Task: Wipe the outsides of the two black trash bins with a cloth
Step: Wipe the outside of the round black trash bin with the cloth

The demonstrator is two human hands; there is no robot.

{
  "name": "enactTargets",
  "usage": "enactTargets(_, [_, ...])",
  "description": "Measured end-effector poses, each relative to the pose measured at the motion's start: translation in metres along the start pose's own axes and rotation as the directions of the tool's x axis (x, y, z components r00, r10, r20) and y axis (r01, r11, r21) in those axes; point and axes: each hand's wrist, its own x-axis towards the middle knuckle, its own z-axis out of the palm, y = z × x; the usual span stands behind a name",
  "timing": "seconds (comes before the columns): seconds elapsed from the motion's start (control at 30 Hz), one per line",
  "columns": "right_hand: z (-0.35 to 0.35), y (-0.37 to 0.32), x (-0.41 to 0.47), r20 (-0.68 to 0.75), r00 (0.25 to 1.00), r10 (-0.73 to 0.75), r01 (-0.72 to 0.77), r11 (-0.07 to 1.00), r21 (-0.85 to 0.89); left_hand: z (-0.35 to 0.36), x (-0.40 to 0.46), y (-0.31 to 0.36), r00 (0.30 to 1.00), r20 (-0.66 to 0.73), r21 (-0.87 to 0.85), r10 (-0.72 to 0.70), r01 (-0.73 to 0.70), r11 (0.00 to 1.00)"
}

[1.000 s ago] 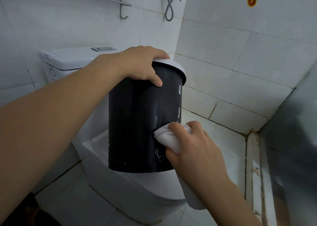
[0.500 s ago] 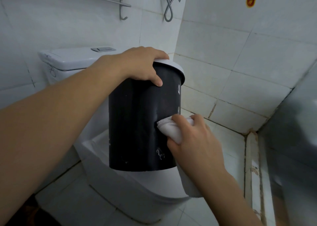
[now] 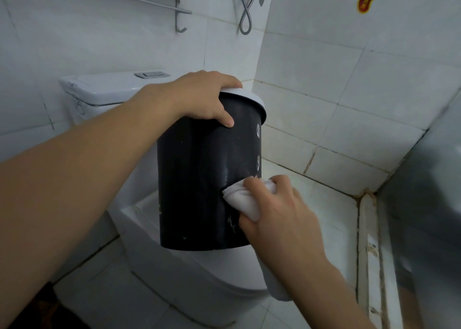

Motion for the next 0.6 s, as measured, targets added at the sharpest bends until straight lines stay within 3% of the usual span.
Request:
enactTargets(0.3, [0.004,0.017,0.005,-0.022,0.997,0.070,-0.072,0.995,-0.063,-0.002,-0.004,-0.003,1.000,-0.015,0.005,-0.015,0.015,1.000])
enactTargets(0.47, [0.001,-0.001,-0.006,-0.020,1.000,-0.021,0.020,0.998,-0.065,-0.001,-0.004,-0.001,1.000,-0.022,0.015,-0.012,0.012,1.000])
enactTargets(0.6, [0.003,0.004,-0.002,0.001,1.000,0.005,-0.005,0.998,-0.065,-0.001,-0.004,0.000,1.000,-0.024,0.033,-0.012,0.013,0.999])
